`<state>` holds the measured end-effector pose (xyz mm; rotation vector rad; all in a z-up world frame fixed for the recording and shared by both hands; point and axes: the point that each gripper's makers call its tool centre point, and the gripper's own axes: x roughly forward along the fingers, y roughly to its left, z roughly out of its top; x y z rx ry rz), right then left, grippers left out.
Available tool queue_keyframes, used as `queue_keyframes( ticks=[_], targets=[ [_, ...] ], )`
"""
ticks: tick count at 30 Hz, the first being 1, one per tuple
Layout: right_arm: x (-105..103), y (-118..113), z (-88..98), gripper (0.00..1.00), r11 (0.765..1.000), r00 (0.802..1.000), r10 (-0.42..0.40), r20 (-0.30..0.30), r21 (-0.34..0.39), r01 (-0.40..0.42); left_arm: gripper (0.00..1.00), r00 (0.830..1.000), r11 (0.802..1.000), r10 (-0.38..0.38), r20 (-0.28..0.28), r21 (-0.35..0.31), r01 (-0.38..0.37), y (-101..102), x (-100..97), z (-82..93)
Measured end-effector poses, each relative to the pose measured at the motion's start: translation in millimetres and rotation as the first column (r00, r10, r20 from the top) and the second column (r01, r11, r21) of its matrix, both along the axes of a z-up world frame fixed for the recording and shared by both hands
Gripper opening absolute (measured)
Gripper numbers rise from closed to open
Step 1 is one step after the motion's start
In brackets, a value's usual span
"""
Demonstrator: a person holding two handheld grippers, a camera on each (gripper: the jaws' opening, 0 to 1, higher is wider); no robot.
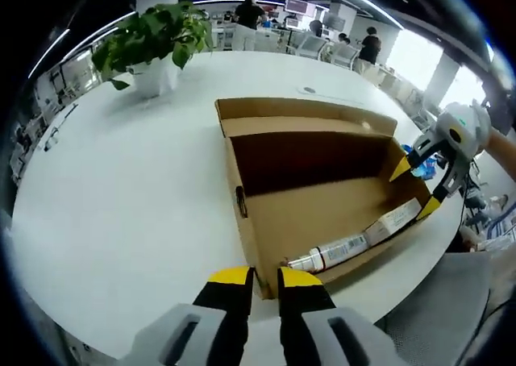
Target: Operate the shoe box by opening the lid, removing the specified soft item, and placing it in the target area until the item is outside and the box remains undamaged.
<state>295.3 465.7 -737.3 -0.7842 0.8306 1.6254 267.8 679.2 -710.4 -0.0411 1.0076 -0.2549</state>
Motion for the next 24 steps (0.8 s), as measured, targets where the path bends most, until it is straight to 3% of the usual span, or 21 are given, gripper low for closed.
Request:
queue_keyframes(
  ticks=[13, 24],
  targets=[
    [-13.0, -2.2, -1.4, 0.17, 1.0, 1.0, -0.002, -0.023, -0.03, 0.001, 0.12, 1.0, 1.0, 0.002, 0.003, -0.002, -0.002, 0.4, 0.0, -0.2],
    [-12.2, -2.9, -1.6, 0.16, 0.999, 1.0, -0.006, 0.009, -0.036, 0.007, 0.11, 1.0, 1.0, 0.005, 0.006, -0.006, -0.005, 0.6, 0.0, -0.5]
  ],
)
